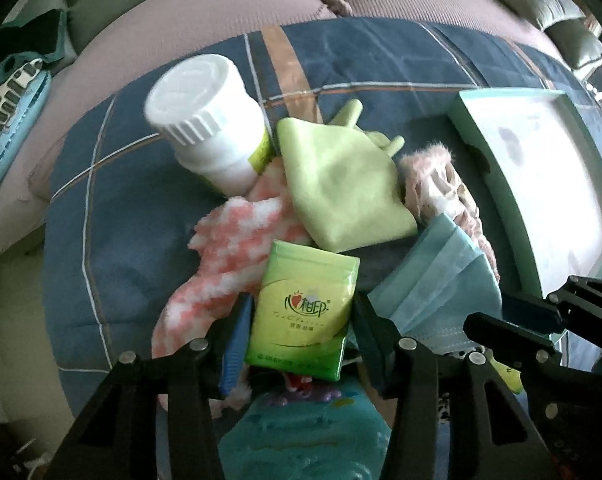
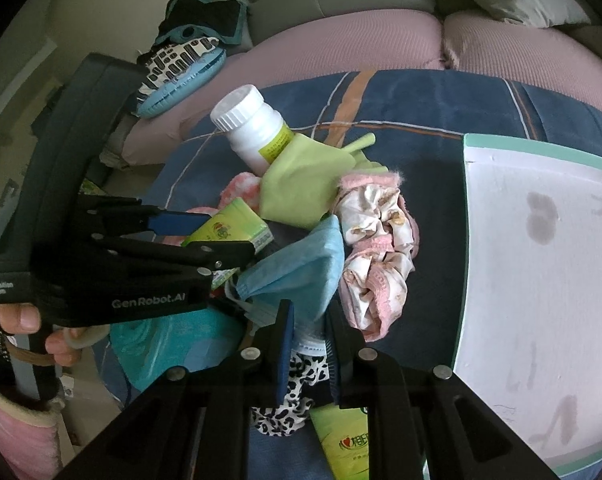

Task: Organize soft objects
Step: 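Close the left tool on the tissue pack while the right tool grasps the blue mask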

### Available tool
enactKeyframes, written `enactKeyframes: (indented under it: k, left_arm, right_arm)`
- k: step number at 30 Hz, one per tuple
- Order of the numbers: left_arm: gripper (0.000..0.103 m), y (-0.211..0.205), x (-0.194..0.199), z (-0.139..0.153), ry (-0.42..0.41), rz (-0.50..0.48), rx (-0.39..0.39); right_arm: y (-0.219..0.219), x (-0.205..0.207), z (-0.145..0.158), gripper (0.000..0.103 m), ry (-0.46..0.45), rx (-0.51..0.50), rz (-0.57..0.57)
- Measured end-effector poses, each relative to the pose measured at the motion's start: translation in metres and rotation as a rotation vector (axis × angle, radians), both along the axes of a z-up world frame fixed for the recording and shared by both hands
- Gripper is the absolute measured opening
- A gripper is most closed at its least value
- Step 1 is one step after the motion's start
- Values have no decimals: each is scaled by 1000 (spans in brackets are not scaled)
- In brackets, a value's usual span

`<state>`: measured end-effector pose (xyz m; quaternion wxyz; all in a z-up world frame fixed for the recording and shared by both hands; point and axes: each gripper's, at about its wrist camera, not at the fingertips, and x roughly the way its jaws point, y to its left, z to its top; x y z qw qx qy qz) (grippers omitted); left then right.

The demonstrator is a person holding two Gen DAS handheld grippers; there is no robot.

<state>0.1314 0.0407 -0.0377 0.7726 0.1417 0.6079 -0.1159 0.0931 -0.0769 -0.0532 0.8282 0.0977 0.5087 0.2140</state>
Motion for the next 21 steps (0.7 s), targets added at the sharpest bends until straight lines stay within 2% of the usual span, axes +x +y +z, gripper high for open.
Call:
enactKeyframes:
  k: [11,15,21]
  left_arm:
    - [51,28,-20,43,-142,161,-110]
    - [51,35,-26,53,-164,233,-160]
    - [51,37,-34,67,-199,286,-169]
  right_arm:
    - [-6,-5,20,16,-48,109,4]
    - [-10,-8,30,16,-75,136,2]
    - [-22,-12,45,16,-115,197,-14]
